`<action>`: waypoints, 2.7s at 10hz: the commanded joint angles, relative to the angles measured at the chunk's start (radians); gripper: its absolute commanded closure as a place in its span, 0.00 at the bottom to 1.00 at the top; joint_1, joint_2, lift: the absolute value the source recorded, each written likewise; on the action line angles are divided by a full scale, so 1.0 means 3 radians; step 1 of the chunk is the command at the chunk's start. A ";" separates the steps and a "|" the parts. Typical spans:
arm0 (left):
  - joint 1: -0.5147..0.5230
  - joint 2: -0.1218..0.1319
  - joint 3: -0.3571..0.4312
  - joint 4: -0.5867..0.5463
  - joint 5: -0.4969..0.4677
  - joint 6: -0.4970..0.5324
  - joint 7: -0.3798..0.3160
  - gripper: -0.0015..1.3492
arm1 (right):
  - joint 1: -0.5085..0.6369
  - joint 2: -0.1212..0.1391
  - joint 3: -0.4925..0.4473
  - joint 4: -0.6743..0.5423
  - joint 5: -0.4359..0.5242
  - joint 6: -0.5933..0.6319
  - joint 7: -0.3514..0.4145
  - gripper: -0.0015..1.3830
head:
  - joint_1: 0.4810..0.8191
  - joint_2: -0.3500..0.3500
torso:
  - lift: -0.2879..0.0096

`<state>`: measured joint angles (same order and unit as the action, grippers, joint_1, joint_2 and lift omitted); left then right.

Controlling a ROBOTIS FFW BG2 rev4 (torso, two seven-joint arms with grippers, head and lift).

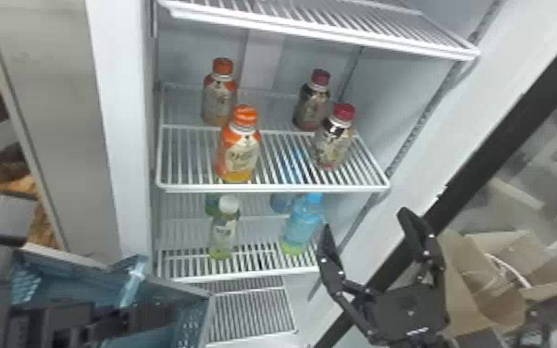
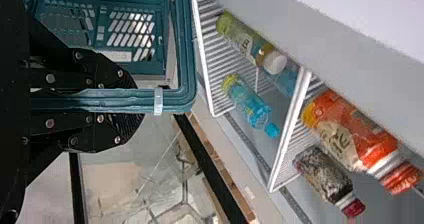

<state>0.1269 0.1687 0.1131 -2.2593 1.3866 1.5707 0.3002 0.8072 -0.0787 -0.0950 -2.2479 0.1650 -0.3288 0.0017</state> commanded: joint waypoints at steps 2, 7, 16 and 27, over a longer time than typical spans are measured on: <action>-0.0006 -0.0010 -0.0038 0.0115 0.0337 0.0002 0.0012 0.89 | 0.0001 -0.0014 0.0051 -0.0005 0.0008 0.0081 0.0020 0.07 | 0.63 0.00 | 0.83; -0.0039 -0.0020 -0.0058 0.0123 0.0250 0.0002 0.0012 0.89 | 0.0033 -0.0019 0.0051 -0.0038 0.0002 0.0171 0.0066 0.07 | 0.63 0.00 | 0.83; 0.0100 -0.0031 0.0148 -0.0147 -0.0109 0.0002 0.0037 0.89 | 0.0001 -0.0024 0.0051 -0.0021 -0.0058 0.0212 0.0076 0.07 | 0.63 0.07 | 0.83; 0.0419 -0.0056 0.0248 -0.0450 0.0829 0.0002 -0.0070 0.89 | -0.0114 -0.0024 0.0018 -0.0087 -0.0018 0.0220 0.0092 0.06 | 0.63 0.00 | 0.83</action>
<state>0.2384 0.1516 0.1799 -2.3908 1.6152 1.5707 0.2800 0.7824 -0.0861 -0.0886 -2.2731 0.1592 -0.2627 0.0290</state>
